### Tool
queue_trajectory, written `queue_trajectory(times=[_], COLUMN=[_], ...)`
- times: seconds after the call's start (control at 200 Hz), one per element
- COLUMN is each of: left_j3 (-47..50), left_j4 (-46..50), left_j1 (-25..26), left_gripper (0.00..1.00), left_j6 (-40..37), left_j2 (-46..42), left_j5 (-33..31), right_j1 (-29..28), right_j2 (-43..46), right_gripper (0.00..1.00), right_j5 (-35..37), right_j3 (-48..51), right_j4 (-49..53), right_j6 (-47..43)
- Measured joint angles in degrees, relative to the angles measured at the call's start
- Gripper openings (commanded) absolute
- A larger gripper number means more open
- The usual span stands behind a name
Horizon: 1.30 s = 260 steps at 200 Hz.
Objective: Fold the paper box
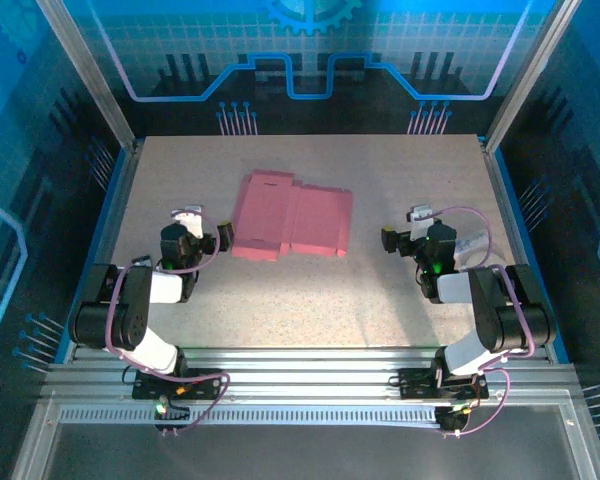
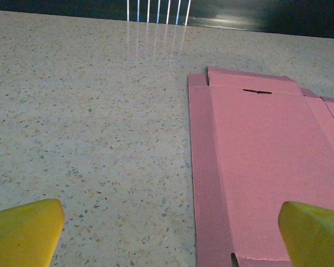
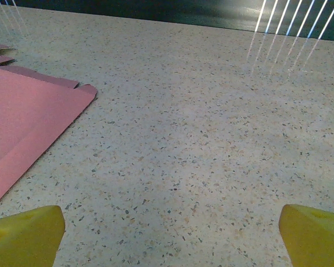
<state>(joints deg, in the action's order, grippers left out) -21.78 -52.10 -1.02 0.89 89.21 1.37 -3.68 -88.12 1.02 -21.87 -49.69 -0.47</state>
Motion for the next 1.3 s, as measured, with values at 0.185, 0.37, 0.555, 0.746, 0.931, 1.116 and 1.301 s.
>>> queue_trajectory(times=[0.185,0.37,0.555,0.746,0.931,1.116,1.301], left_j3=[0.0,0.0,0.0,0.0,0.0,0.0,0.0], left_j4=[0.0,0.0,0.0,0.0,0.0,0.0,0.0], left_j1=[0.0,0.0,0.0,0.0,0.0,0.0,0.0], left_gripper=[0.99,0.99,0.99,0.99,0.99,0.99,0.99], left_j6=[0.0,0.0,0.0,0.0,0.0,0.0,0.0], left_j2=[0.0,0.0,0.0,0.0,0.0,0.0,0.0], left_j5=[0.0,0.0,0.0,0.0,-0.3,-1.3,-1.5], right_j1=[0.0,0.0,0.0,0.0,0.0,0.0,0.0], right_j2=[0.0,0.0,0.0,0.0,0.0,0.0,0.0], right_gripper=[1.0,1.0,1.0,1.0,1.0,1.0,1.0], right_j5=[0.0,0.0,0.0,0.0,0.0,0.0,0.0], right_j3=[0.0,0.0,0.0,0.0,0.0,0.0,0.0], right_j4=[0.0,0.0,0.0,0.0,0.0,0.0,0.0], right_j6=[0.0,0.0,0.0,0.0,0.0,0.0,0.0])
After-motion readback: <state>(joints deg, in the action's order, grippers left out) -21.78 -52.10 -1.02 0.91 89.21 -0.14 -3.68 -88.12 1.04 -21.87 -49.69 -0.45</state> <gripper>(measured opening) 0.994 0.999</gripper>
